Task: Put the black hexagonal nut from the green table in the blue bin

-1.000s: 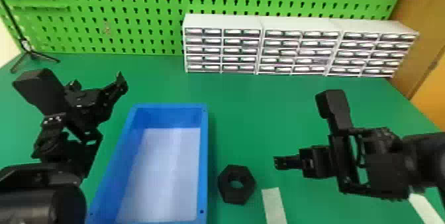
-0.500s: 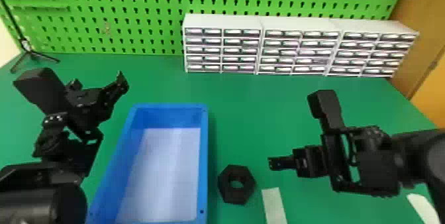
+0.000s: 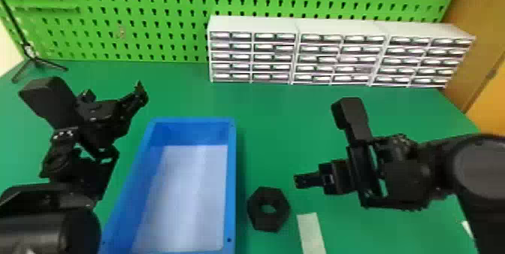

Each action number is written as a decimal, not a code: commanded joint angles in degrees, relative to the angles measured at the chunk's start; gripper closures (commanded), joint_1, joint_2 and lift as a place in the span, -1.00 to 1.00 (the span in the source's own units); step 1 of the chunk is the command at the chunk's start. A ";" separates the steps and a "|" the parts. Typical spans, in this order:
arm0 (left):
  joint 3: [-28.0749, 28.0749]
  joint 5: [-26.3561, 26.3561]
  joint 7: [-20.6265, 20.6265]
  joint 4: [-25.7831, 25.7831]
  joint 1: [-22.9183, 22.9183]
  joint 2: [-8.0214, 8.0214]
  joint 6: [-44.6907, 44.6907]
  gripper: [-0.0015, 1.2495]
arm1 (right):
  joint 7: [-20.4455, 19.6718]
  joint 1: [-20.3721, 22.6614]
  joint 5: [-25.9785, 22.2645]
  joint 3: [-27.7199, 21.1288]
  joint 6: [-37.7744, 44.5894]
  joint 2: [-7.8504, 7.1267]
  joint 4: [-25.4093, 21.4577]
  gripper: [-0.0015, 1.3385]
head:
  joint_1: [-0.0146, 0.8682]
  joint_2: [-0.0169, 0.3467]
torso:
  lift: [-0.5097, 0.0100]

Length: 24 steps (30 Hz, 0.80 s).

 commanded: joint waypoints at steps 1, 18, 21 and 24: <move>-0.11 0.06 0.00 0.06 -0.13 0.00 -0.01 -0.80 | 0.00 -1.02 0.83 1.91 0.09 0.55 1.46 -0.29 | 0.60 -0.86 | 0.59; -0.29 0.06 0.00 0.32 -0.22 0.00 -0.01 -0.80 | 0.00 -4.19 1.27 7.71 -1.85 0.72 6.47 -0.28 | 0.60 -0.86 | 0.59; -0.37 0.06 0.00 0.32 -0.22 0.00 -0.01 -0.80 | 0.09 -4.54 1.35 8.67 -2.55 0.63 7.53 -0.28 | 0.60 -0.86 | 0.59; -0.37 0.06 0.00 0.41 -0.31 0.00 -0.01 -0.80 | 0.09 -5.15 1.53 9.73 -3.16 0.37 8.67 -0.28 | 0.60 -0.86 | 0.59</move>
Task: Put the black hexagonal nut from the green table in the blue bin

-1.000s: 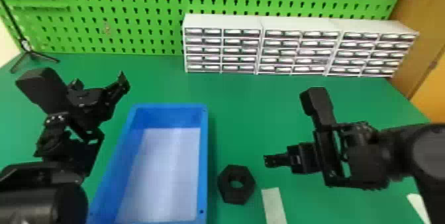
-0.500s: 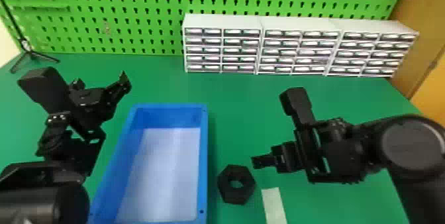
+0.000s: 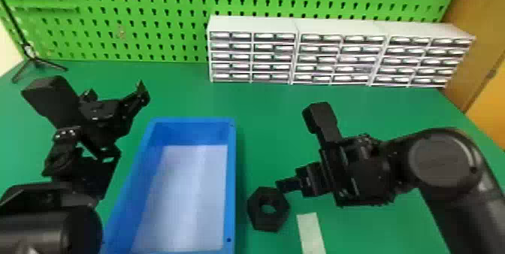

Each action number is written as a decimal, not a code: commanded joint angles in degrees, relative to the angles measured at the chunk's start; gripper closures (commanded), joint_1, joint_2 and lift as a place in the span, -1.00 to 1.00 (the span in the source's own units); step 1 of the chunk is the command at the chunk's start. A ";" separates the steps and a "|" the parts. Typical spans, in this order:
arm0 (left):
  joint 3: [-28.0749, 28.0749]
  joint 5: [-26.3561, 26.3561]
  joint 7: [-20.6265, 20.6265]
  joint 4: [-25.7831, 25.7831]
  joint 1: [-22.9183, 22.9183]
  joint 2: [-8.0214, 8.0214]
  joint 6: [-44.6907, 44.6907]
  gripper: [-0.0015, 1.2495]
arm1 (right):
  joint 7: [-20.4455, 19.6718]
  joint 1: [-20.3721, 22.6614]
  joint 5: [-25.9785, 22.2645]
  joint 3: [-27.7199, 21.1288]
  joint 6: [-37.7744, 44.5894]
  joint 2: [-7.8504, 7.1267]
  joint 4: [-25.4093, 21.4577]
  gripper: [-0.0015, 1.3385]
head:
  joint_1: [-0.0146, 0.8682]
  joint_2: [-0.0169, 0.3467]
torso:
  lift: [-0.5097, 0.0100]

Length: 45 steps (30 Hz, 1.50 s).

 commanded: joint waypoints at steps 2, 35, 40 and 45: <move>-0.03 0.00 0.00 0.09 -0.11 0.00 0.00 -0.80 | 0.09 -0.94 0.26 1.88 -1.37 -0.36 2.13 -0.28 | 0.60 -0.86 | 0.59; -0.12 0.00 0.00 0.17 -0.11 0.00 0.00 -0.80 | 11.69 -2.70 12.92 6.36 -3.66 2.01 6.08 -0.28 | 0.60 -0.86 | 0.59; -0.03 0.00 0.00 0.17 -0.11 0.00 0.00 -0.80 | 11.95 -2.70 13.44 6.45 -3.66 2.01 6.35 -0.28 | 0.60 -0.86 | 0.59; -0.03 0.00 0.00 0.17 -0.11 0.00 0.00 -0.80 | 12.04 -2.61 13.53 6.63 -3.66 1.92 7.14 -0.28 | 0.60 -0.86 | 0.59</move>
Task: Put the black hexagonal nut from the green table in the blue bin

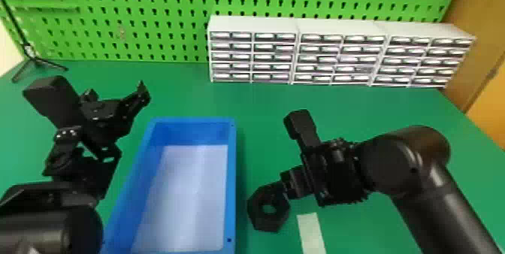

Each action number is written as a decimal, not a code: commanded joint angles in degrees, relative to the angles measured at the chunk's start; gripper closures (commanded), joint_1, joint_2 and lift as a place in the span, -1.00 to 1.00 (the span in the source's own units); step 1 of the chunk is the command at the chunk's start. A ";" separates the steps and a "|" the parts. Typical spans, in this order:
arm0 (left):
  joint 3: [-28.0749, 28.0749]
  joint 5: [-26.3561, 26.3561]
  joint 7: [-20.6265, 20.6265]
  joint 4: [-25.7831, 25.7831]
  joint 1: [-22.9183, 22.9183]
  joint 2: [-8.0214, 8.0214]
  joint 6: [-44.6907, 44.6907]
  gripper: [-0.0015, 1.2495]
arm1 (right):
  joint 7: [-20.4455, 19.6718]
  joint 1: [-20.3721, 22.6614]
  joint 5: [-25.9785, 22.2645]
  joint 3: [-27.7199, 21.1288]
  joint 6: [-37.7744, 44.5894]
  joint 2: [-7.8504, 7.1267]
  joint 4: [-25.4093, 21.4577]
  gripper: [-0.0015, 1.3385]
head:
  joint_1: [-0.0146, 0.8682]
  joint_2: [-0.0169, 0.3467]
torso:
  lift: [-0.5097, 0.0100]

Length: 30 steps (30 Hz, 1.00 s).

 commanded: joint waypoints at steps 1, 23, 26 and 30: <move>0.01 0.00 0.00 0.00 0.00 0.00 0.00 -0.80 | 0.07 0.08 0.19 0.12 -0.03 -0.06 0.50 -0.28 | 0.60 -0.86 | 0.59; 0.01 0.09 0.00 0.00 0.00 0.00 0.00 -0.80 | 14.05 0.70 13.73 2.41 -4.07 -0.14 2.87 -0.29 | 0.60 -0.86 | 0.59; 0.01 0.09 0.00 0.00 0.00 0.00 0.00 -0.80 | 16.42 0.79 16.45 2.32 -4.16 0.30 2.87 -0.29 | 0.60 -0.86 | 0.59; 0.01 0.09 0.00 0.00 0.00 0.00 0.00 -0.80 | 18.62 0.79 18.91 2.41 -4.16 0.65 3.22 -0.29 | 0.60 -0.86 | 0.59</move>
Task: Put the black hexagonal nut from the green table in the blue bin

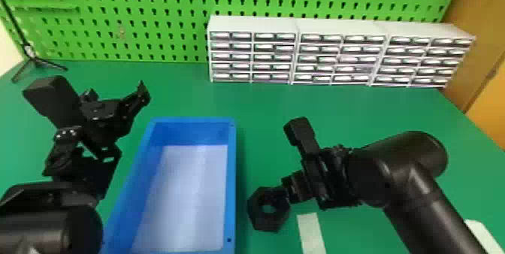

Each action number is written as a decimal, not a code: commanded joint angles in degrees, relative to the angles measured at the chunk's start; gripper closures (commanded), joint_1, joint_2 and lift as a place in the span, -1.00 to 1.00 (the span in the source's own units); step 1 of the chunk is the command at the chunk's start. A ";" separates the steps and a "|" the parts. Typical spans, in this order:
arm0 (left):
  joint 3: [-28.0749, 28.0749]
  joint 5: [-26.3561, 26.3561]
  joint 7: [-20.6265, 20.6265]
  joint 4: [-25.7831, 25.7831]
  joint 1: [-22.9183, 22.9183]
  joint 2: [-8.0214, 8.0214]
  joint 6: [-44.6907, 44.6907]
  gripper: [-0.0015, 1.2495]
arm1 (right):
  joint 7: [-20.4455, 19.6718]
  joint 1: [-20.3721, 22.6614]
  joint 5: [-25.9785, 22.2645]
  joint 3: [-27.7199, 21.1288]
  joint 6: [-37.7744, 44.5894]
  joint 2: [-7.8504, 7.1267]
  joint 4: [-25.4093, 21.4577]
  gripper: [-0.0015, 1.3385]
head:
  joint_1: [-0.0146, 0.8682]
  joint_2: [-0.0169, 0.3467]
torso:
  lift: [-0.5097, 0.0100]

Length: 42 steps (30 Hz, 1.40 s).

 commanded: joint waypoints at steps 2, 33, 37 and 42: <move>0.00 0.02 0.00 0.00 0.00 0.00 0.00 -0.80 | 1.72 0.03 3.08 0.17 -0.15 0.34 0.47 -0.29 | 0.60 -0.86 | 0.59; 0.00 0.02 -0.08 0.00 0.18 0.00 0.00 -0.80 | 9.46 0.65 9.58 1.49 -3.22 0.69 3.20 -0.29 | 0.60 -0.86 | 0.59; 0.00 -0.07 0.00 0.00 0.18 0.00 0.00 -0.80 | 9.46 0.65 9.58 1.58 -3.22 0.69 3.20 -0.29 | 0.60 -0.86 | 0.59; 0.00 0.02 -0.08 0.00 0.18 0.00 0.00 -0.80 | 9.55 0.56 9.76 1.76 -3.22 0.69 3.20 -0.01 | 0.60 -0.86 | 0.59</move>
